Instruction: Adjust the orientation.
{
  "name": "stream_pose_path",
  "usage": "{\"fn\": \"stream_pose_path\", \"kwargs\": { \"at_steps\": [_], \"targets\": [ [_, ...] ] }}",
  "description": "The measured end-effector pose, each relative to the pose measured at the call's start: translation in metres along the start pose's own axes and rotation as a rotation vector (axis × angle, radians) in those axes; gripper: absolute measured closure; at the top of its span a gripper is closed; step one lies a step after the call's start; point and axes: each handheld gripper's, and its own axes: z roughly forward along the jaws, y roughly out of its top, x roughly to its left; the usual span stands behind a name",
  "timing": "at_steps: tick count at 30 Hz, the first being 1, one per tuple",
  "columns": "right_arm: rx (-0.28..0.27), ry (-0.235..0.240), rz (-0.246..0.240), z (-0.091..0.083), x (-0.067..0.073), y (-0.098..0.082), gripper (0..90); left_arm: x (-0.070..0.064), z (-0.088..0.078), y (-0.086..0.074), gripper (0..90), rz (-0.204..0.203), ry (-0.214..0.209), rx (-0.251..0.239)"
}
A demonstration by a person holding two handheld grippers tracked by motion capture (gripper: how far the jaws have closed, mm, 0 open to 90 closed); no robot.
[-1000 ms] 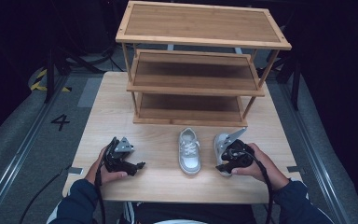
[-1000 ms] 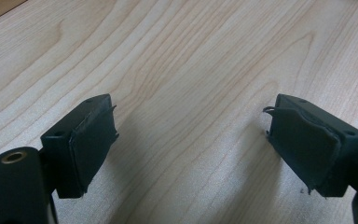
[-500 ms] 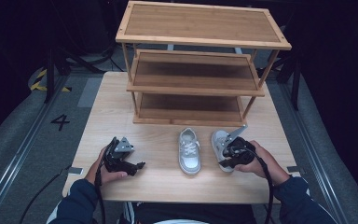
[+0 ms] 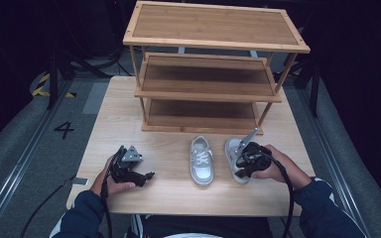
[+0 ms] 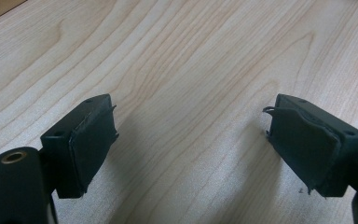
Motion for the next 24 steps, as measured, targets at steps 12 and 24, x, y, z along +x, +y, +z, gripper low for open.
{"fn": "stream_pose_path", "kwargs": {
  "at_steps": [12,24],
  "targets": [
    [0.053,-0.048,-0.062,0.003,-0.002,0.012,77.7,0.000,0.000,0.000,14.6,0.000,-0.002,0.000],
    [-0.011,-0.114,-0.116,0.001,-0.033,0.064,77.0,0.000,0.000,0.000,14.6,0.001,-0.001,0.000]
  ]
}}
